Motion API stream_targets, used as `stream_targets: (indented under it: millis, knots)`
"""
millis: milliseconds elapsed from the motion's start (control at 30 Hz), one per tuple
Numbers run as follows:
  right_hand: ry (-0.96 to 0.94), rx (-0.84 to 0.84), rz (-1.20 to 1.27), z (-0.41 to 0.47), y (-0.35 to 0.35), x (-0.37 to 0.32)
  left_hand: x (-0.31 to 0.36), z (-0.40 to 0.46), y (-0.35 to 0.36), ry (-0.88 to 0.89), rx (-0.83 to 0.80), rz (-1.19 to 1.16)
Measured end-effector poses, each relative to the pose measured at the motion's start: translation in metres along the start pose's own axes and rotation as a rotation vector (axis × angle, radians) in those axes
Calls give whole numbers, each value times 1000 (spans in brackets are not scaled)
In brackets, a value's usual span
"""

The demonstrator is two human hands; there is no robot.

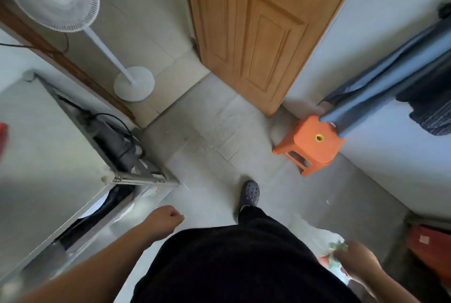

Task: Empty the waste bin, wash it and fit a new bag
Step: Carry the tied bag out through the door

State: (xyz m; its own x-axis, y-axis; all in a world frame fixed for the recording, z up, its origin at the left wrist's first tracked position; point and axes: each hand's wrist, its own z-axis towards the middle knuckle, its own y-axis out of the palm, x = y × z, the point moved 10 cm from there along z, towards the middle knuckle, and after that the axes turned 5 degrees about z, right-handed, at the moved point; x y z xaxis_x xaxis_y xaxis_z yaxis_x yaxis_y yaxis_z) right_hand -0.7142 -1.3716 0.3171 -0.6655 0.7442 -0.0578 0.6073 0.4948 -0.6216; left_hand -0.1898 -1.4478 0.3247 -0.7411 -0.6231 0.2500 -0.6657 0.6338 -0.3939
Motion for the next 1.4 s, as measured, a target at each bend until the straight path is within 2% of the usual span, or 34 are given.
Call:
stream_targets:
  millis: [133, 167, 267, 367, 433, 500, 567, 633, 700, 800, 867, 1000, 1067, 1133, 1267, 1400]
  knots:
    - [-214, -122, -239, 47, -47, -98, 43, 17, -49, -45, 136, -235]
    - [-186, -130, -257, 57, -62, -119, 53, 20, -61, -43, 176, -288]
    - [-210, -23, -284, 82, -108, -197, 63, 25, -78, -80, 224, -343]
    - [-274, -30, -285, 100, -131, -282, 52, 36, -82, -144, 191, -309]
    - [-411, -18, -468, 110, -138, -341, 39, 48, -82, -188, 146, -341]
    - [-471, -21, -493, 119, -141, -401, 26, 63, -83, -235, 99, -419]
    - [-614, -101, -555, 120, -129, -464, 16, 82, -89, -270, 62, -466]
    - [-531, -127, -617, 131, -122, -503, 9, 106, -103, -303, 45, -465]
    - [-443, -82, -528, 140, -123, -543, 8, 133, -127, -307, 10, -435]
    - [-531, -61, -452, 138, -114, -612, 22, 179, -174, -263, -60, -357]
    - [-525, -38, -447, 150, -108, -652, 32, 216, -211, -254, -28, -414]
    - [-387, -78, -345, 190, -80, -713, 55, 290, -266, -229, 38, -571]
    - [-358, -92, -300, 214, -60, -741, 62, 320, -270, -246, 40, -591]
    - [-378, -116, -298, 245, -34, -767, 65, 350, -262, -276, 25, -510]
    - [-474, -180, -459, 325, 29, -810, 78, 419, -230, -246, -56, -302]
    - [-589, -164, -554, 407, 74, -863, 82, 485, -193, -264, -76, -278]
